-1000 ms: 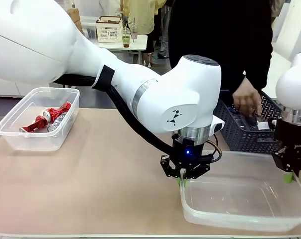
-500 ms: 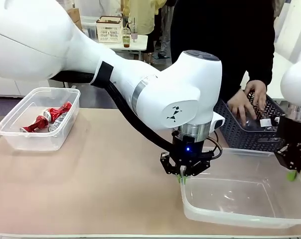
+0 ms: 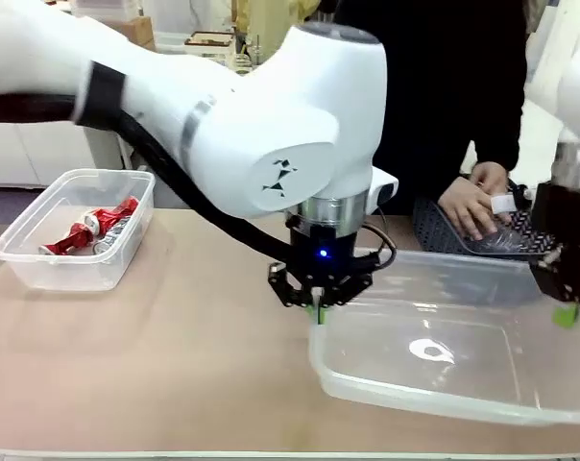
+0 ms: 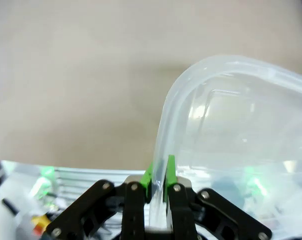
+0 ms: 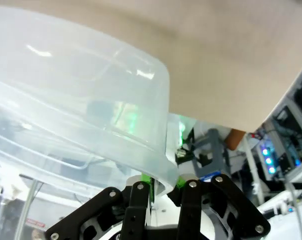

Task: Sort the waste into each basket.
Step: Pick up the Organizing box on the right side of the table and lift it.

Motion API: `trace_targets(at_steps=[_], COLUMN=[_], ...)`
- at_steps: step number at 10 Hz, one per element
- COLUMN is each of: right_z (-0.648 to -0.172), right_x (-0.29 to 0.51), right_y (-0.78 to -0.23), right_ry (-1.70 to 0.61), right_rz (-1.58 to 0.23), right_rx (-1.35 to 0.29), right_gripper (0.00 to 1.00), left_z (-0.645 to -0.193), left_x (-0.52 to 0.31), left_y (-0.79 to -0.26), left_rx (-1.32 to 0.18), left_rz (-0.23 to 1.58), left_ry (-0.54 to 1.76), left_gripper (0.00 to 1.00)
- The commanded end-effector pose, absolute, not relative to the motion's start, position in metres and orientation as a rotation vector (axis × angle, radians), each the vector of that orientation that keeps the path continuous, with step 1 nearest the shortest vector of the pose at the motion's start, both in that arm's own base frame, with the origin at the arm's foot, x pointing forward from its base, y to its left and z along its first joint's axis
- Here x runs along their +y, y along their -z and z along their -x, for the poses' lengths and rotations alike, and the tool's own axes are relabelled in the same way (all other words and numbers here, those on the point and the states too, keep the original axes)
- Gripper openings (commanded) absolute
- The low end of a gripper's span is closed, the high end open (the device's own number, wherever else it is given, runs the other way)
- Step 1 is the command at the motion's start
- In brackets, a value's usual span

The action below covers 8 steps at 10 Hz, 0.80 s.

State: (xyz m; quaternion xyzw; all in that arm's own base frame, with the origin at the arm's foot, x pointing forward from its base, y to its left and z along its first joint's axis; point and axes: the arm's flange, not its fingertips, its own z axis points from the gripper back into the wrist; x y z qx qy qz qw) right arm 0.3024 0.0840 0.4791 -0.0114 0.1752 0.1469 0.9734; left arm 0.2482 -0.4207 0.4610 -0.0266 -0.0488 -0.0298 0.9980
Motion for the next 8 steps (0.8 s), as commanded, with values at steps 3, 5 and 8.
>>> trace_targets(at_steps=[3,5,8], right_z=[-0.371,-0.383,-0.397], right_x=[0.163,0.188,0.205], right_y=[-0.506,-0.502,-0.491], right_ry=[-0.375,-0.377,-0.304], right_rz=[-0.048,-0.098,-0.167], right_rx=[0.485,0.493,0.447], right_gripper=[0.0,0.0,0.0], left_z=[-0.248,-0.276,-0.331], left_x=[-0.304,-0.266,-0.242], left_y=[-0.472,-0.481,-0.475], left_rx=[-0.186,-0.205,-0.122], left_rz=[-0.011,0.009,0.038], left_ry=[-0.259,-0.312,-0.284], left_gripper=[0.0,0.0,0.0])
